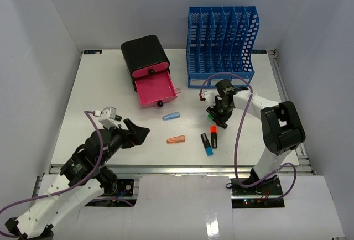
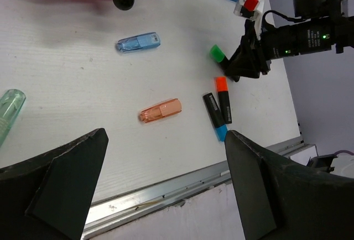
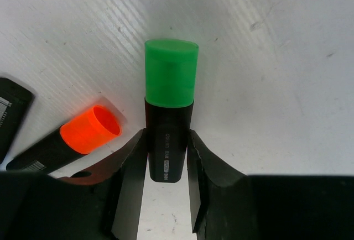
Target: Organize the desk
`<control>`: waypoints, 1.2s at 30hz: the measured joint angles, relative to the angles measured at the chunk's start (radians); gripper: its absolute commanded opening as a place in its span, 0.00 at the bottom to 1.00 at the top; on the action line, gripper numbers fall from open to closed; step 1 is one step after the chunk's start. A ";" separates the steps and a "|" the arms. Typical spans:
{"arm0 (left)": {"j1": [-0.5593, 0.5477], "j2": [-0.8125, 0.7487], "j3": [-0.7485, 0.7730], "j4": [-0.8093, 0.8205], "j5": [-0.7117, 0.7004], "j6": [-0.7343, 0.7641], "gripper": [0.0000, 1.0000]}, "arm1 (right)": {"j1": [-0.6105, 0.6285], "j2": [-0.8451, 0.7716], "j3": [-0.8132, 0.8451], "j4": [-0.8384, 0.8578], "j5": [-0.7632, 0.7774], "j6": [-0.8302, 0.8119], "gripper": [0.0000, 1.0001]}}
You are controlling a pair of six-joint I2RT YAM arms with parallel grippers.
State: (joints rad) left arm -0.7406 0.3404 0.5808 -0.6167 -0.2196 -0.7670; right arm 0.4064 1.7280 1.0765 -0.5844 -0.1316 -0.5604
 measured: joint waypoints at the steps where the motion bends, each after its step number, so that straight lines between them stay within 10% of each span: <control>1: 0.000 0.000 0.003 -0.008 -0.005 -0.007 0.98 | 0.000 -0.002 0.015 -0.007 -0.006 -0.011 0.08; 13: 0.000 -0.003 0.028 -0.081 -0.086 -0.134 0.98 | 0.290 0.006 0.508 -0.061 0.010 -0.229 0.10; 19: 0.000 -0.010 0.076 -0.156 -0.143 -0.212 0.98 | 0.361 0.266 0.960 -0.084 0.056 -0.286 0.14; 25: 0.000 -0.010 0.095 -0.201 -0.175 -0.287 0.98 | 0.408 0.484 1.069 -0.063 0.158 -0.297 0.17; 36: 0.000 0.006 0.074 -0.212 -0.178 -0.363 0.98 | 0.432 0.561 1.054 -0.017 0.235 -0.269 0.72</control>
State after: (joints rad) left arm -0.7406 0.3464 0.6546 -0.8284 -0.3979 -1.1301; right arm 0.8389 2.2889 2.1303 -0.6018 0.1033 -0.8299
